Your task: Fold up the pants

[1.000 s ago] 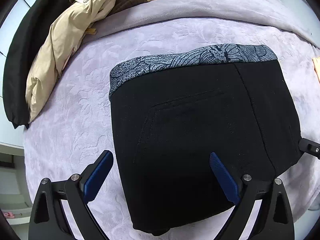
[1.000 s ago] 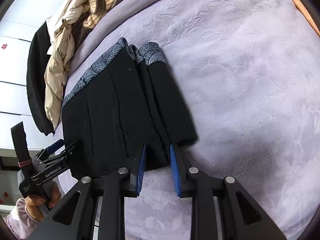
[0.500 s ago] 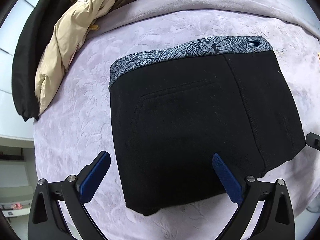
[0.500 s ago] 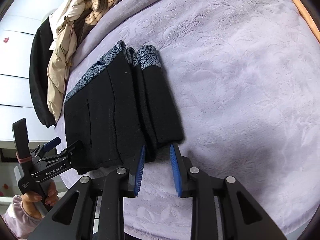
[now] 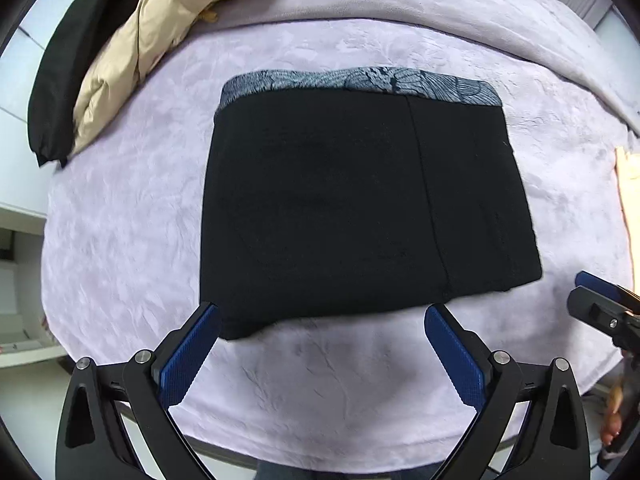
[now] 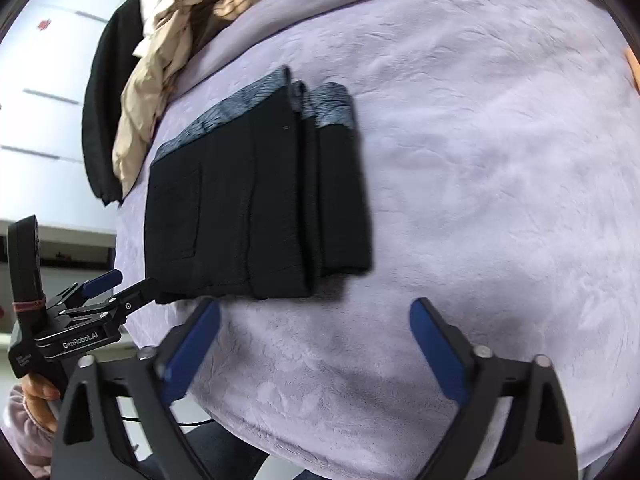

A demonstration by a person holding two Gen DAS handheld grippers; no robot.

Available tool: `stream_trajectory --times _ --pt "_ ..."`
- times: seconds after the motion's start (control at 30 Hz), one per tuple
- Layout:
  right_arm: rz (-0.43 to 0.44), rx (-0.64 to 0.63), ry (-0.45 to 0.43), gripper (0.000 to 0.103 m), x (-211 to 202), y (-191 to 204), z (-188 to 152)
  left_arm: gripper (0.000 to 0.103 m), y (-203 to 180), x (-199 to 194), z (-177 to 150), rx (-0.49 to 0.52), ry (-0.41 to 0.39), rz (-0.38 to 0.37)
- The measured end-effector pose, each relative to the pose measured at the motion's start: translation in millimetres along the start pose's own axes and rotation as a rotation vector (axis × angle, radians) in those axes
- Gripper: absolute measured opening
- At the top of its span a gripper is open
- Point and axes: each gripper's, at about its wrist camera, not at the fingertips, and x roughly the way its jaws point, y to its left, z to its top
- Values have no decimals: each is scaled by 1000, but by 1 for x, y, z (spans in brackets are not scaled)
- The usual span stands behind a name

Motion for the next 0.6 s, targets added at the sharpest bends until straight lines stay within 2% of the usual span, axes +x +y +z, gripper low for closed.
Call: stream_trajectory --times 0.2,0.37,0.6 --pt "20 -35 49 103 5 12 2 102 9 -4 -18 -56 21 5" --pt "-1 -34 49 103 4 17 4 102 28 -6 -23 -76 19 11" --pt "-34 11 48 103 7 24 5 102 68 3 -14 -133 27 -80"
